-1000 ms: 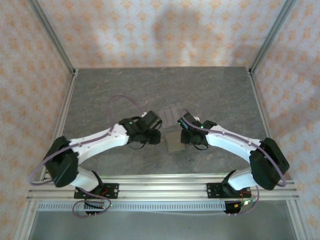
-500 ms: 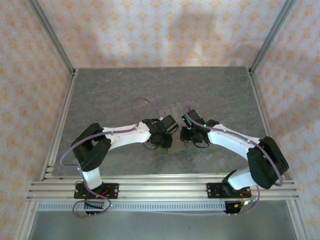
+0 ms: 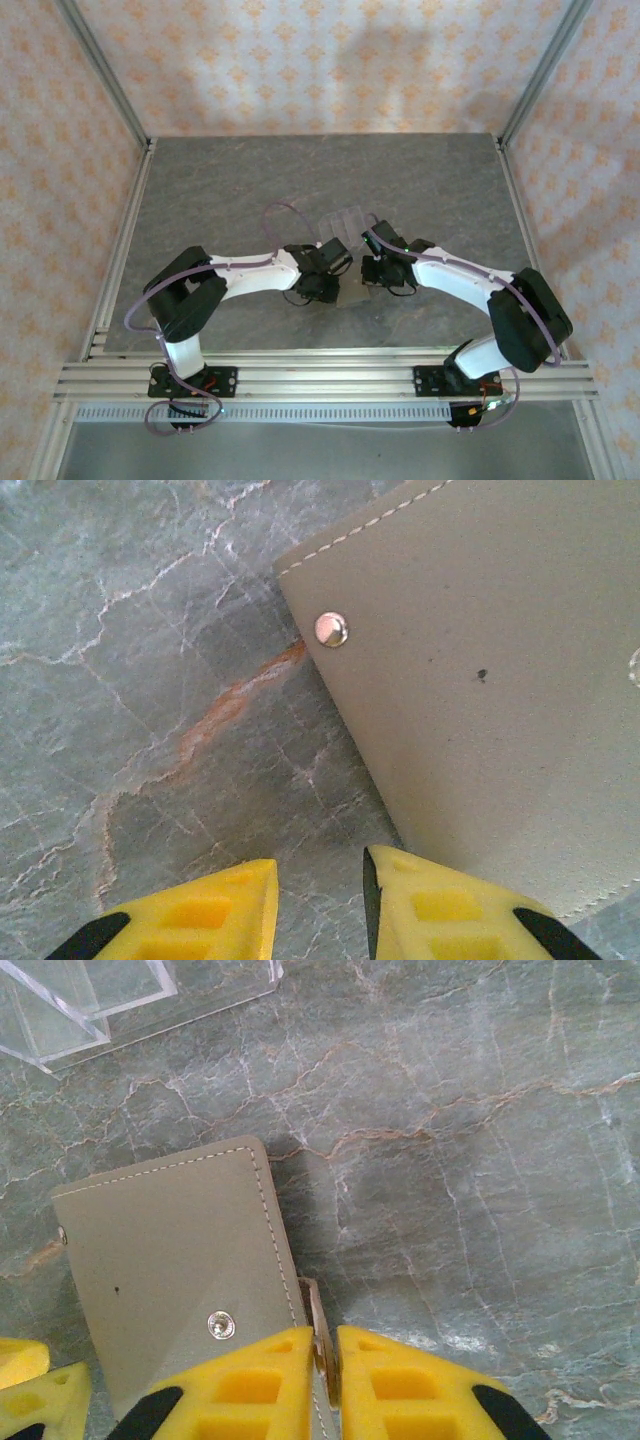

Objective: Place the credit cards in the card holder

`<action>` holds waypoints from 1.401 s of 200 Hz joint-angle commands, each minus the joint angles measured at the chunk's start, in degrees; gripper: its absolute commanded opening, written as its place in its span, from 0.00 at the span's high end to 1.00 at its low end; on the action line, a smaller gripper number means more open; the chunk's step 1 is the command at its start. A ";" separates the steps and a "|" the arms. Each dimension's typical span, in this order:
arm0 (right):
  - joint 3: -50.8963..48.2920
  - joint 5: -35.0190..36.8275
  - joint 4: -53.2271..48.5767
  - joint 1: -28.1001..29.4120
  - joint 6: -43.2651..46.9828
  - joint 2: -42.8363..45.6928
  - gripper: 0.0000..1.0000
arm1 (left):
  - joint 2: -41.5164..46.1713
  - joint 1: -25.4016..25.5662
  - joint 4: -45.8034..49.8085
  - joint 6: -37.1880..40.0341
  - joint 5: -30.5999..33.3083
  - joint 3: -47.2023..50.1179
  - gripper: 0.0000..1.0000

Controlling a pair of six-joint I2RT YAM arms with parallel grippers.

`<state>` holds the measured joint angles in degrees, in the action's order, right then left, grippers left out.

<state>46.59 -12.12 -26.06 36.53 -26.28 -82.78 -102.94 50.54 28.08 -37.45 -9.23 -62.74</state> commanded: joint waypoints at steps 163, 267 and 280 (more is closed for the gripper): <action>0.17 -2.56 -0.48 -0.32 0.75 2.14 0.83 | -3.19 0.26 -2.63 -0.69 -0.26 1.39 0.72; -0.24 -3.87 0.91 -0.32 0.86 1.19 0.94 | -3.46 0.23 -3.08 -0.96 -0.74 1.47 0.72; -0.62 -5.31 2.54 -0.32 0.70 0.95 0.95 | -3.41 0.24 -3.38 -1.04 -1.01 1.61 0.72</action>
<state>46.59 -15.42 -25.87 36.53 -25.82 -81.76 -103.90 50.54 27.29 -37.63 -9.21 -62.39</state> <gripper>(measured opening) 0.063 0.279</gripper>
